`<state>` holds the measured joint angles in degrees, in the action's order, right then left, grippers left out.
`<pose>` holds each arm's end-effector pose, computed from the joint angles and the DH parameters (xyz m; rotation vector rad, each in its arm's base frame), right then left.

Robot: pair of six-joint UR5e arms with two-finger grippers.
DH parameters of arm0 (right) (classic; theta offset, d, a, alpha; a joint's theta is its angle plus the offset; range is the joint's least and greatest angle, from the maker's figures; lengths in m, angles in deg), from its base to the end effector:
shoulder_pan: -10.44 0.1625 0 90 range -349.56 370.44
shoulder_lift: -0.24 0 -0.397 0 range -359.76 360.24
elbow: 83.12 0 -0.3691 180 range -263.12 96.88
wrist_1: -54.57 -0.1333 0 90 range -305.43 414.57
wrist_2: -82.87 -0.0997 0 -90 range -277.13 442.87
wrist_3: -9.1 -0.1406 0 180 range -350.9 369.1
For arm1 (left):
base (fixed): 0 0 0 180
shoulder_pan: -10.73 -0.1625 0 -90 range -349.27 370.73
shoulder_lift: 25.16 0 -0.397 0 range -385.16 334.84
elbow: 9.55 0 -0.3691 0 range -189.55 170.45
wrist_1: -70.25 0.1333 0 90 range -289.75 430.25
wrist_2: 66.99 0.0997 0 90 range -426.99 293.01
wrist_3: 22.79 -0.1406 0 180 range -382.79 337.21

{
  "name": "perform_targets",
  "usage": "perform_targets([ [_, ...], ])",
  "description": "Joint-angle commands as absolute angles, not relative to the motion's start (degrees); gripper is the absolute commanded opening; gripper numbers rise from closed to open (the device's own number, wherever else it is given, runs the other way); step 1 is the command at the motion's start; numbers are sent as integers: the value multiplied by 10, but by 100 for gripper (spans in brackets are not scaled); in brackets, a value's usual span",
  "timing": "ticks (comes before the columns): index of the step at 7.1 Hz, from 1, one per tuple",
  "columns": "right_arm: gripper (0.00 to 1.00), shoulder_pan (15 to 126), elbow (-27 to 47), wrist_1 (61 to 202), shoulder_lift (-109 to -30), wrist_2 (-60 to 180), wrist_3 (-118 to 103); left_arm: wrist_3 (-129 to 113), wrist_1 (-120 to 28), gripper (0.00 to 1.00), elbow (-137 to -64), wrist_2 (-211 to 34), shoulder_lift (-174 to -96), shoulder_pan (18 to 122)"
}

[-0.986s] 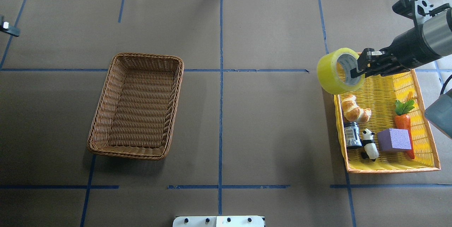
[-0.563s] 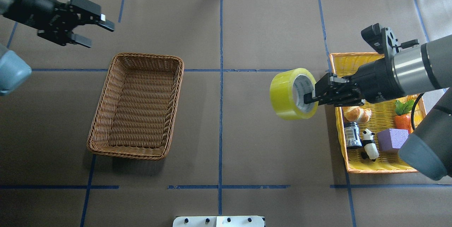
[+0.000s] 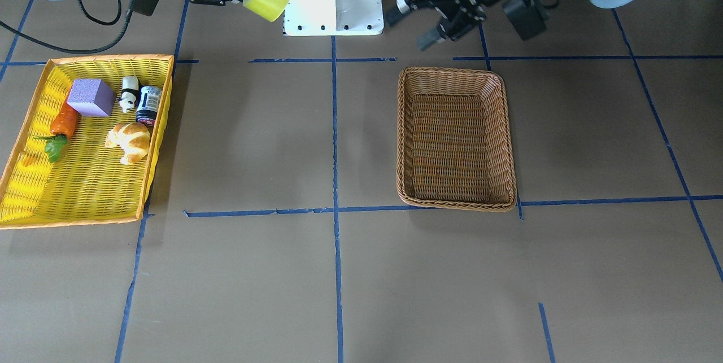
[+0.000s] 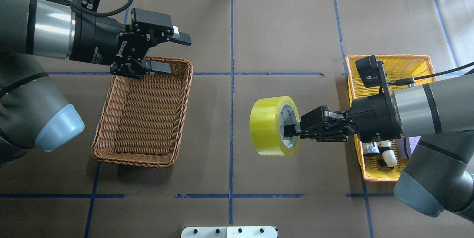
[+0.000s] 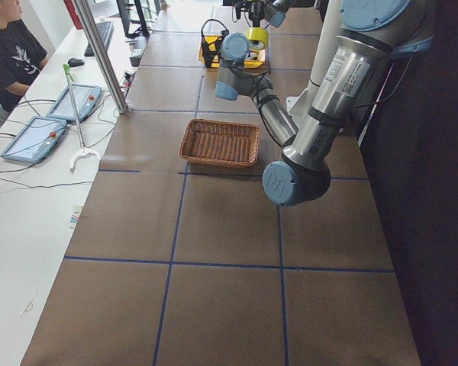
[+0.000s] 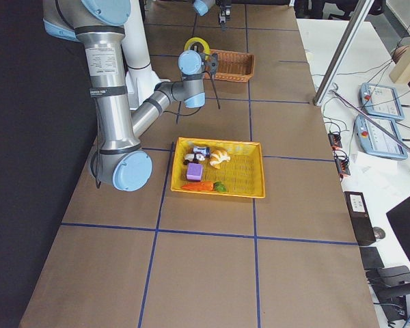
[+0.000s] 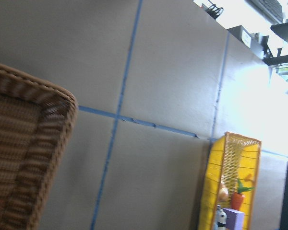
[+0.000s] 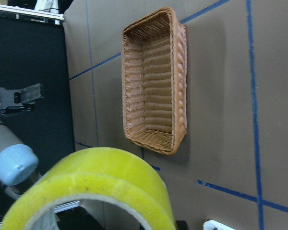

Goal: Move tape to another basket

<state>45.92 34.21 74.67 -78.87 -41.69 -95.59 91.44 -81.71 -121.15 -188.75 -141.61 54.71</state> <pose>-0.3305 -0.3013 0.1932 -0.0739 -1.8286 0.0457 0.3199 -0.3911 0.1088 -0.0455 1.8755 -0.2888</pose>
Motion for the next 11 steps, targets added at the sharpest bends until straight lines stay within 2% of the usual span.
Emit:
perform_targets([
  [1, 0, 454, 315, 658, -739, -382, -1067, 959, -929, 100, -1208, -1846, -1414, 511],
  [5, 0, 425, 285, 613, -695, -353, -1117, 990, -1081, 100, -1207, -1761, -1415, 438],
  [9, 0, 405, 284, 594, -695, -352, -1117, 993, -1107, 100, -1211, -1748, -1418, 432],
  [11, 0, 403, 283, 594, -694, -352, -1117, 992, -1107, 95, -1212, -1745, -1418, 417],
])
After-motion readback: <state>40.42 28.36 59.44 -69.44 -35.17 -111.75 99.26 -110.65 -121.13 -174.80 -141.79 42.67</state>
